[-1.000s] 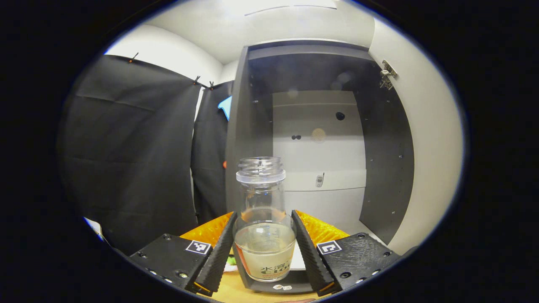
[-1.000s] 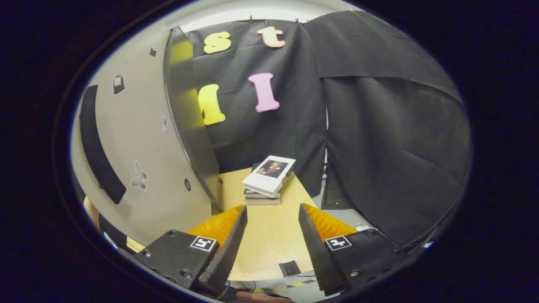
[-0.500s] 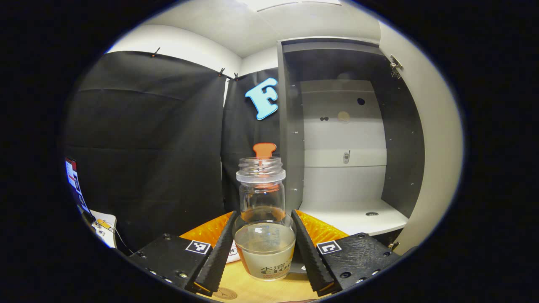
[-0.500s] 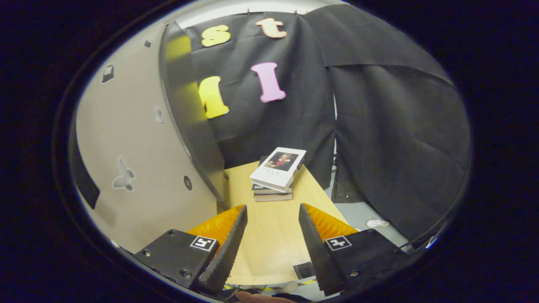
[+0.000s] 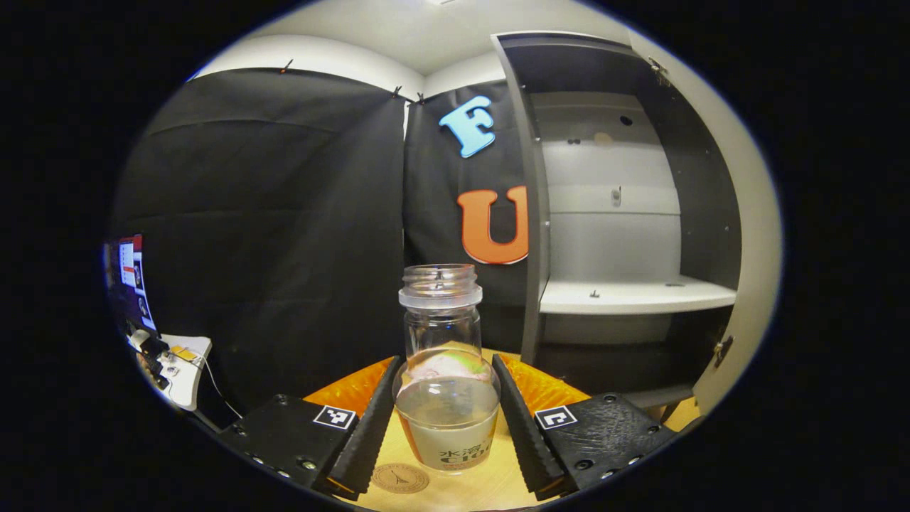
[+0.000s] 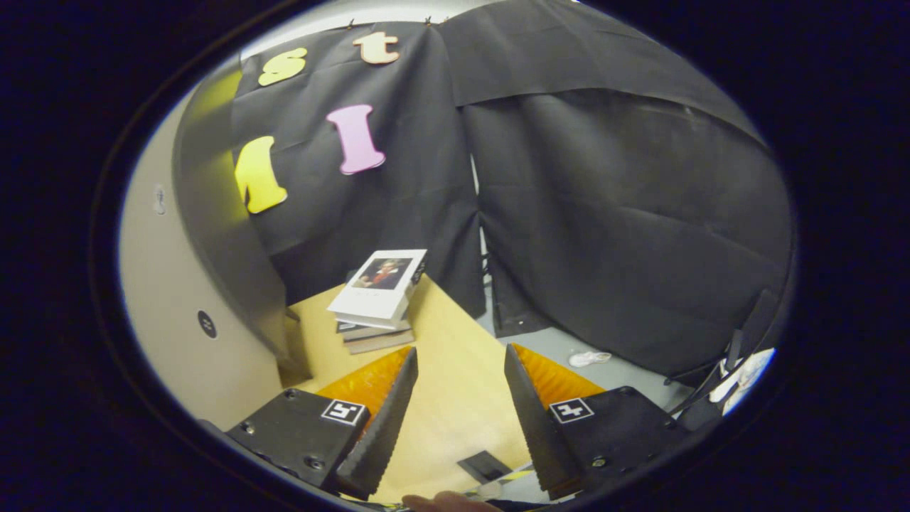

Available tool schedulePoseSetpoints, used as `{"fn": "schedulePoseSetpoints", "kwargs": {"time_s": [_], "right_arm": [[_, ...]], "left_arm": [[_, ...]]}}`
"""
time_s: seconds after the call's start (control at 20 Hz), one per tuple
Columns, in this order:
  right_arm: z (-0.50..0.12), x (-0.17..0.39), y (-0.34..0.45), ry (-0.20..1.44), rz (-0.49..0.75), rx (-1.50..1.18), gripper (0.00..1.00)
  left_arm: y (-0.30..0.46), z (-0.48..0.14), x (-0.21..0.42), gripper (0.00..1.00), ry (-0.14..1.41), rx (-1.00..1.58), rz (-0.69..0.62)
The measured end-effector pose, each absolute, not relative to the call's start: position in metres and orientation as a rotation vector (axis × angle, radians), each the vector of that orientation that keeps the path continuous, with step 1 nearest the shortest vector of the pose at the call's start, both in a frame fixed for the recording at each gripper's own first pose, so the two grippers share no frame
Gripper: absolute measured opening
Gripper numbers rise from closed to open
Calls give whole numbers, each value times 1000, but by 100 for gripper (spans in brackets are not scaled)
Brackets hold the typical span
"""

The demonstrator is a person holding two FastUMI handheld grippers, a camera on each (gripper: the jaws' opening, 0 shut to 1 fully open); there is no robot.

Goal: Open the cabinet door with the right hand, grasp the bottle in the cabinet with the left hand and place it on the coaster, then close the cabinet door with the right hand.

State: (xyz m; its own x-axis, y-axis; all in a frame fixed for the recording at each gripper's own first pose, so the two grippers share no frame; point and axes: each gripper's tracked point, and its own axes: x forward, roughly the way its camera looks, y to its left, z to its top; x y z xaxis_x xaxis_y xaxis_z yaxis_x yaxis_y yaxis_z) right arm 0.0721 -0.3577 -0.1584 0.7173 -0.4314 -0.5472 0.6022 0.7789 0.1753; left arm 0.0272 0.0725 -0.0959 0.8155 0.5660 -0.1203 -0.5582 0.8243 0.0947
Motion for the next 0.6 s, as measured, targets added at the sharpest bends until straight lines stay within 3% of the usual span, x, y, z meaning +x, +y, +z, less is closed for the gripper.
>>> {"fn": "schedulePoseSetpoints", "kwargs": {"time_s": [0.25, 0.6], "right_arm": [[-191, 73, -352, 635, -622, 214, 80], [-214, 71, -332, 732, -639, 204, 83]], "left_arm": [[107, -174, 8, 77, 211, 71, 669], [154, -226, -22, 77, 186, 51, 806]]}}
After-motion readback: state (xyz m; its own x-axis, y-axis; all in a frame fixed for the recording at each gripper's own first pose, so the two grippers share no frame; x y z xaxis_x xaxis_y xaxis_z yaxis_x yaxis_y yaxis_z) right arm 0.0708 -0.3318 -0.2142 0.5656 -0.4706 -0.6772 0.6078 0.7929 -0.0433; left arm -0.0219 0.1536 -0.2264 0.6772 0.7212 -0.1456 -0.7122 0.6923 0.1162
